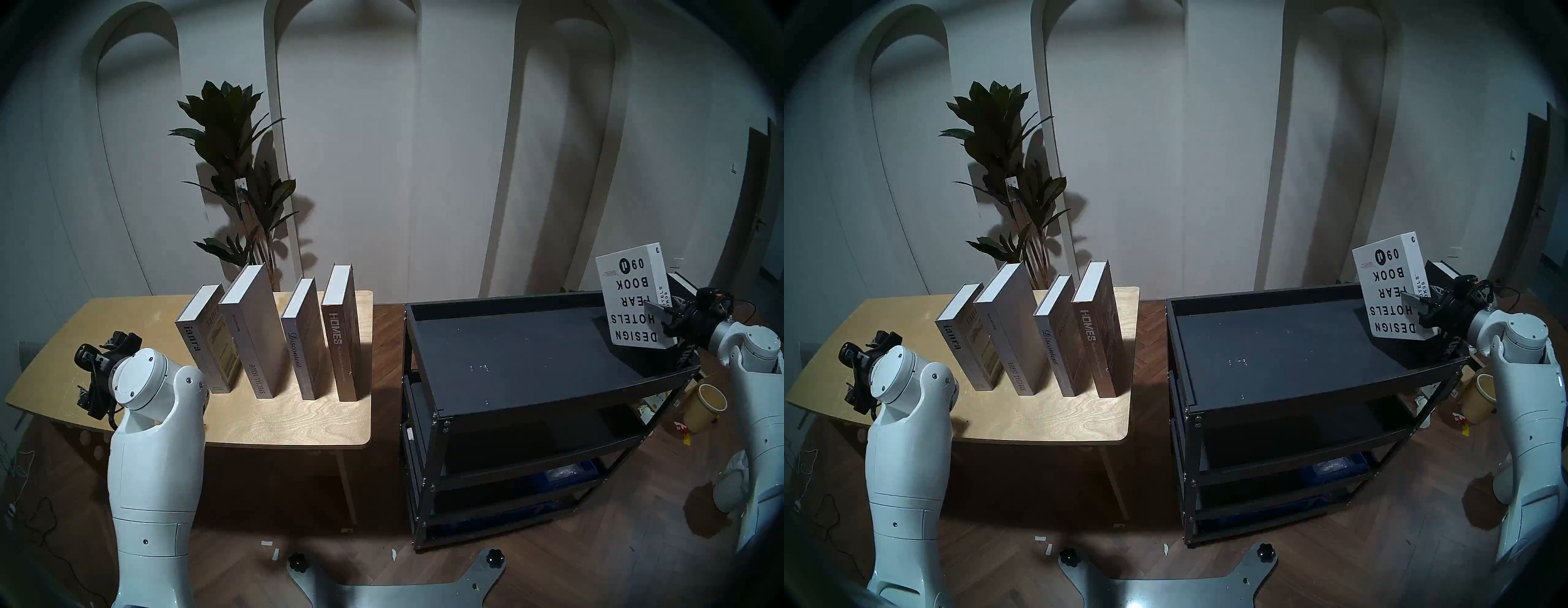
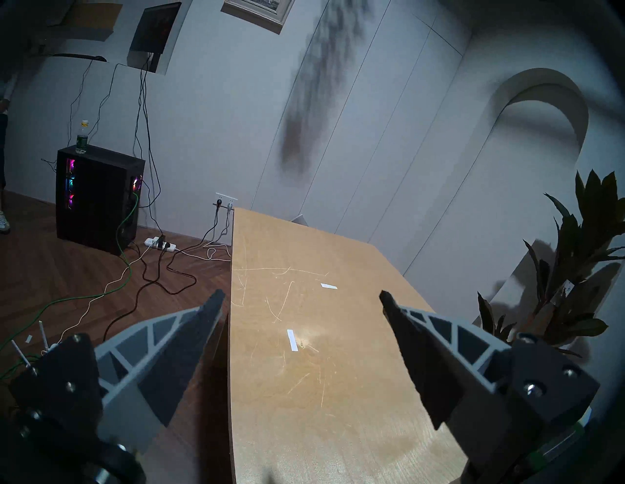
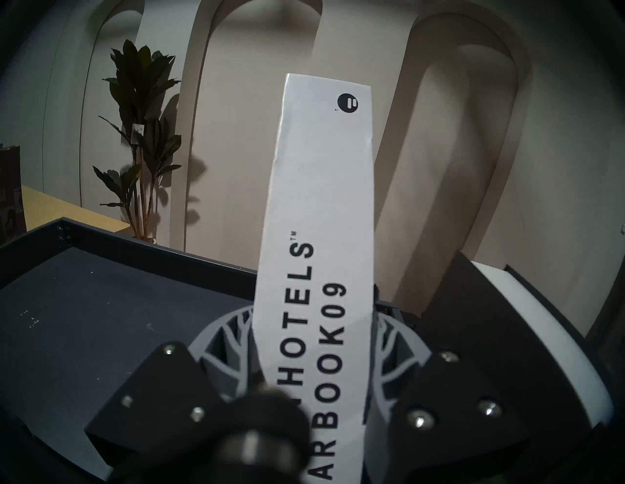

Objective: Move the books from the display table onto the shelf, standing them upright with spines facing out and tallest at one end

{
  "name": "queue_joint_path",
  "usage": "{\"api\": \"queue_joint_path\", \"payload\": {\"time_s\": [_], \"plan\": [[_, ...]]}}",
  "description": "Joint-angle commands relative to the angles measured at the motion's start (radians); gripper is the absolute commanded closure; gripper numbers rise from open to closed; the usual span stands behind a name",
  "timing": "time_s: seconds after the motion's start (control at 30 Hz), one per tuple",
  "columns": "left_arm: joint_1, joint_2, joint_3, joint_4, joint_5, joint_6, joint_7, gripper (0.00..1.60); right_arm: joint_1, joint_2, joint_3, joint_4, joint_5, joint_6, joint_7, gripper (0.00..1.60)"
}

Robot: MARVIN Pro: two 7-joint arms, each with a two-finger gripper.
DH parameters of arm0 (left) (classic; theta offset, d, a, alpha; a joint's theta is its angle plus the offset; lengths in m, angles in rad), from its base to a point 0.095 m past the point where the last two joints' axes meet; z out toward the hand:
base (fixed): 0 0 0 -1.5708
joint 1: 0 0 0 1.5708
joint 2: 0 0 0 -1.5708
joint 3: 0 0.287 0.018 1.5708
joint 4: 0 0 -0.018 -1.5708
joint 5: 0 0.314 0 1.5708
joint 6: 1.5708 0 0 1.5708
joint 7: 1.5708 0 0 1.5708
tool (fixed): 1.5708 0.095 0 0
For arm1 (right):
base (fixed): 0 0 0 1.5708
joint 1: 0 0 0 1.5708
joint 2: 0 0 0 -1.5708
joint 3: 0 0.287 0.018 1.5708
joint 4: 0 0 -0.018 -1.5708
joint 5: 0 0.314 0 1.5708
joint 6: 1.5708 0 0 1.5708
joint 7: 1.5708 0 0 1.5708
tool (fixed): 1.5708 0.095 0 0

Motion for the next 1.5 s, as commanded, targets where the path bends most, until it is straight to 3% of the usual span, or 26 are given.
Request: {"api": "queue_joint_path", "payload": {"time_s": [0.0,0.17,0.3,0.5,0.83,1.07,1.47], "plan": [[0.018,0.013,-0.001,-0.043,0.008,0.0,-0.013,0.0,-0.133,-0.02,0.103,-0.018,-0.001,0.012,0.048,1.6],[0.036,0.011,0.006,-0.055,0.01,-0.004,-0.021,0.0,-0.175,-0.062,0.143,-0.042,-0.03,0.008,0.067,1.6],[0.046,0.011,0.015,-0.059,0.013,-0.007,-0.028,0.0,-0.18,-0.074,0.127,-0.06,-0.036,0.003,0.039,1.6],[0.052,0.016,0.02,-0.055,0.012,-0.013,-0.031,0.0,-0.131,-0.09,0.077,-0.08,-0.053,0.011,0.002,1.6],[0.025,0.033,0.026,-0.043,0.014,-0.005,-0.034,0.0,-0.028,-0.094,-0.008,-0.031,-0.067,0.01,-0.055,1.6],[0.007,0.041,0.04,-0.036,0.02,-0.001,-0.032,0.0,-0.022,-0.087,0.004,0.001,-0.063,0.006,-0.059,1.6],[0.007,0.032,0.073,-0.026,0.028,-0.007,-0.028,0.0,-0.136,-0.082,0.093,0.04,-0.066,-0.022,-0.028,1.6]]}}
